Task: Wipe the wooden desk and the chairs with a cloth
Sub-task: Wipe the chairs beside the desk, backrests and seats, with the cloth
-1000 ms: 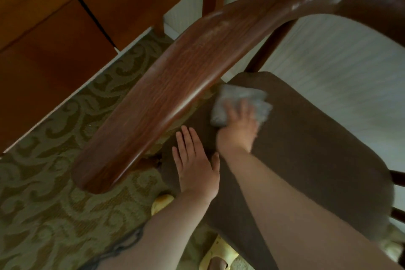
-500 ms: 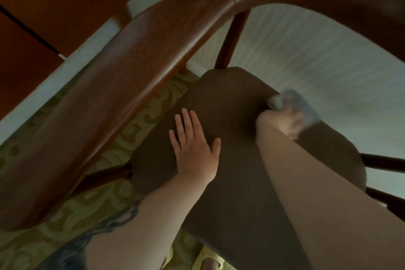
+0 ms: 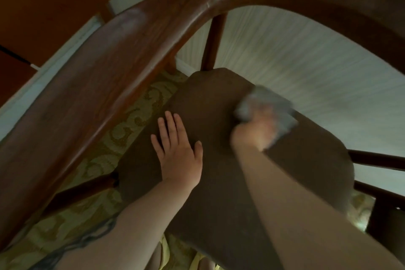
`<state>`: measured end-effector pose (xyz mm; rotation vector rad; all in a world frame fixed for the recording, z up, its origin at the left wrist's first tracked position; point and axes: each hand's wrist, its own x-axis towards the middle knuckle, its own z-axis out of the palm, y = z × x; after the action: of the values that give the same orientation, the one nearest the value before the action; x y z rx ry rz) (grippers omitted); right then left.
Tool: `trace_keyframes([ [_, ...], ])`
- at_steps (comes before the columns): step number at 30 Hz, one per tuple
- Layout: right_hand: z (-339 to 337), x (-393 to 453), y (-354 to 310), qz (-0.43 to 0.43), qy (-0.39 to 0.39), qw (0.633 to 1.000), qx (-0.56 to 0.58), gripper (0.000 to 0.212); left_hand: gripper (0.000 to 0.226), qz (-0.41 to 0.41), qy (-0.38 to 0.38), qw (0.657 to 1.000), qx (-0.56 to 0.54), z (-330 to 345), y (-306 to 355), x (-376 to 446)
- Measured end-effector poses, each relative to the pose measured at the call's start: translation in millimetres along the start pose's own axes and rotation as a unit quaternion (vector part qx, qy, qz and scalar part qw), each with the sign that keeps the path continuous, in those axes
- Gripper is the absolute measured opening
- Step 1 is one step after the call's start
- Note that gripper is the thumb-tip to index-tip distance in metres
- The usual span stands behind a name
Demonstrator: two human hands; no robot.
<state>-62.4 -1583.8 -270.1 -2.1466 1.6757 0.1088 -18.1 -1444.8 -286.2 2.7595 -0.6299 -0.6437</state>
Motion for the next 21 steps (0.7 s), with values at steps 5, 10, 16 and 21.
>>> trace_keyframes([
  [5, 8.1, -63.8, 7.1, -0.378, -0.317, 0.858, 0.140, 0.060, 0.090, -0.009, 0.002, 1.000, -0.026, 9.8, -16.6, -33.9],
  [10, -67.0, -35.7, 100.6, 0.099, -0.007, 0.898, 0.429, 0.037, 0.073, 0.054, -0.019, 0.997, 0.046, 5.7, -25.1, -53.4],
  [16, 5.9, -102.4, 134.2, 0.072, 0.122, 0.986, 0.093, 0.080, 0.068, 0.124, -0.043, 0.989, 0.073, 8.5, -11.2, -63.0],
  [21, 20.9, -176.6, 105.0, -0.249, -0.208, 0.928, 0.181, 0.085, 0.065, 0.173, -0.057, 0.982, 0.053, 10.1, -22.8, -71.0],
])
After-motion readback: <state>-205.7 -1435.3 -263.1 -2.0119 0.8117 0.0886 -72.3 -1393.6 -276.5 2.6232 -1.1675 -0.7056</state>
